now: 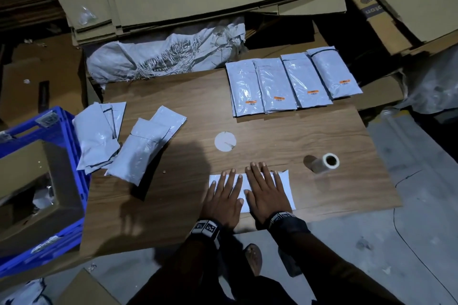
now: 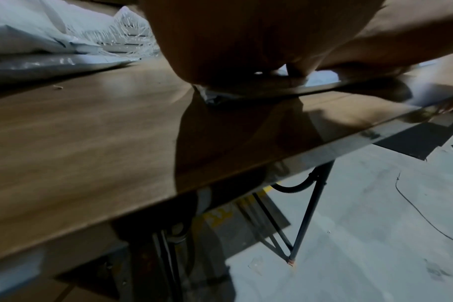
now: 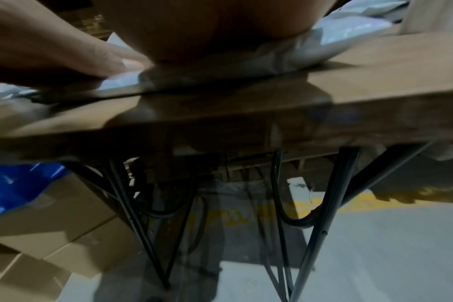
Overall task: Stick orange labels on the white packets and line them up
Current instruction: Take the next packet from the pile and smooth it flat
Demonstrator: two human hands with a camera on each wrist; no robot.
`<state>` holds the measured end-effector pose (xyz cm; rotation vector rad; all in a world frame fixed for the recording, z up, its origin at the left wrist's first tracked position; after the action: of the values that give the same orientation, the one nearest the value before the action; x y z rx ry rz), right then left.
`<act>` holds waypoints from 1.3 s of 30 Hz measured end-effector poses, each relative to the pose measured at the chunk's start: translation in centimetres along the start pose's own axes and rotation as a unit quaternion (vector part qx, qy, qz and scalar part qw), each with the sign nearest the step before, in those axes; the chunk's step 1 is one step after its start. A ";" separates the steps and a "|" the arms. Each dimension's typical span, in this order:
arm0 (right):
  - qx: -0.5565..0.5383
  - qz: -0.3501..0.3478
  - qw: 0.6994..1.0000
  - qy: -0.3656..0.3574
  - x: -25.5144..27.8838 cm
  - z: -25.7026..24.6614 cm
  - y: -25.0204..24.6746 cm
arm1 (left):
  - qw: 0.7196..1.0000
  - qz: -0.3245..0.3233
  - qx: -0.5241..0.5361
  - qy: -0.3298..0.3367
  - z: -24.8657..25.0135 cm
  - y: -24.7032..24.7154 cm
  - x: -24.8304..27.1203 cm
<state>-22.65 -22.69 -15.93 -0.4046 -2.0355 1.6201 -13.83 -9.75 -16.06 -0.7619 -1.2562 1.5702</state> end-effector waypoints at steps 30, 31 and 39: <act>-0.028 -0.035 0.999 0.026 2.2 6.4 -3.4 | 0.997 0.022 0.058 0.040 0.3 -3.5 1.3; -0.019 -0.024 0.999 0.024 2.3 6.4 -3.6 | 0.994 0.055 0.070 0.071 0.7 -3.9 2.0; -0.014 -0.009 0.989 0.147 3.9 6.1 -4.5 | 0.977 0.129 0.148 0.079 3.9 -4.7 5.2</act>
<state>-28.90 -26.70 -11.80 -0.5970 -1.8347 1.4273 -17.79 -6.27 -10.05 -0.8616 -0.8070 1.8153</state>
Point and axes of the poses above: each hand's wrist, its own x-axis away from the middle knuckle, its own y-axis out of the palm, z = x × y, the point moved 5 cm from there along -x, towards the middle knuckle, and after that the axes turned 9 degrees about y, right-handed, at the moved point
